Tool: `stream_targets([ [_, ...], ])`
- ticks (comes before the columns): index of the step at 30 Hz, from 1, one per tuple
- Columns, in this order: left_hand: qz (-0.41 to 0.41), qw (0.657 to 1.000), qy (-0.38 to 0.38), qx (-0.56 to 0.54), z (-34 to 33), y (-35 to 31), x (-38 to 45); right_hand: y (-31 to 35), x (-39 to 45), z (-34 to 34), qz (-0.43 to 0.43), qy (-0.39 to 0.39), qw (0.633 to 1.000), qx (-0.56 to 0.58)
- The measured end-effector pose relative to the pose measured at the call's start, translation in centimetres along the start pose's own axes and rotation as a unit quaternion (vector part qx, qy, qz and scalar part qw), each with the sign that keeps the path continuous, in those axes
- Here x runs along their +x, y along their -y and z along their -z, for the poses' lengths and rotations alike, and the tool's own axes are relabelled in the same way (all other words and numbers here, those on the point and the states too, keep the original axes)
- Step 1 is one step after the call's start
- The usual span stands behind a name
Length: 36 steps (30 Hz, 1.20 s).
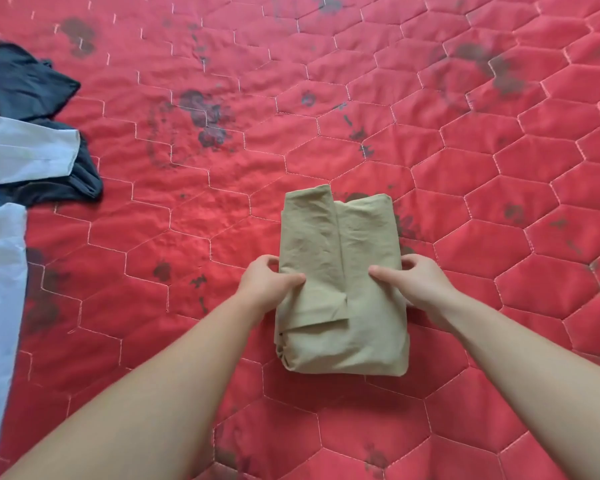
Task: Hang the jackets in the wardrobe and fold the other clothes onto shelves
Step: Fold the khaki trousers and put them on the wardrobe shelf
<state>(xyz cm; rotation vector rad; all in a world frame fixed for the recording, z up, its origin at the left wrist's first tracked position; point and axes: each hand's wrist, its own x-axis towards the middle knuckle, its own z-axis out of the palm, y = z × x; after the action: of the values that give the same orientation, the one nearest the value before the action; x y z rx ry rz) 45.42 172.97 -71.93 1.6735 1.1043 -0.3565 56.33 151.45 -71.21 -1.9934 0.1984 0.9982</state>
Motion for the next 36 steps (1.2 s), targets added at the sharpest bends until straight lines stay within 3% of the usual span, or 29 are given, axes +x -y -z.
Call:
stream_targets([
  [5, 0.072, 0.971, 0.195, -0.116, 1.0, 0.6, 0.3, -0.2, 0.4, 0.6, -0.078, 0.156, 0.982, 0.071],
  [7, 0.097, 0.952, 0.228, -0.180, 0.4, 1.2, -0.4, -0.8, 0.0, 0.5, -0.091, 0.195, 0.971, 0.106],
  [10, 0.063, 0.957, 0.204, -0.198, -0.8, 2.3, -1.0, -1.2, -0.9, -0.6, -0.073, 0.197, 0.966, 0.153],
  [13, 0.032, 0.968, 0.150, -0.201, -1.3, 2.7, -1.3, -1.2, -1.3, -1.6, -0.039, 0.120, 0.983, 0.136],
  [16, 0.021, 0.965, 0.149, -0.215, -0.8, 2.3, -2.5, -0.6, -2.2, -1.5, -0.024, 0.102, 0.987, 0.119],
  [26, 0.021, 0.930, 0.260, -0.258, 9.6, -2.7, -12.9, 9.5, -12.6, 0.1, 0.041, 0.217, 0.969, 0.111],
  [30, 0.014, 0.922, 0.262, -0.285, 15.4, -5.2, -18.4, 15.5, -18.3, -0.1, 0.048, 0.275, 0.954, 0.114],
  [36, -0.052, 0.926, 0.207, -0.310, 24.1, -8.4, -27.7, 23.1, -27.2, -1.0, 0.003, 0.359, 0.925, 0.126],
])
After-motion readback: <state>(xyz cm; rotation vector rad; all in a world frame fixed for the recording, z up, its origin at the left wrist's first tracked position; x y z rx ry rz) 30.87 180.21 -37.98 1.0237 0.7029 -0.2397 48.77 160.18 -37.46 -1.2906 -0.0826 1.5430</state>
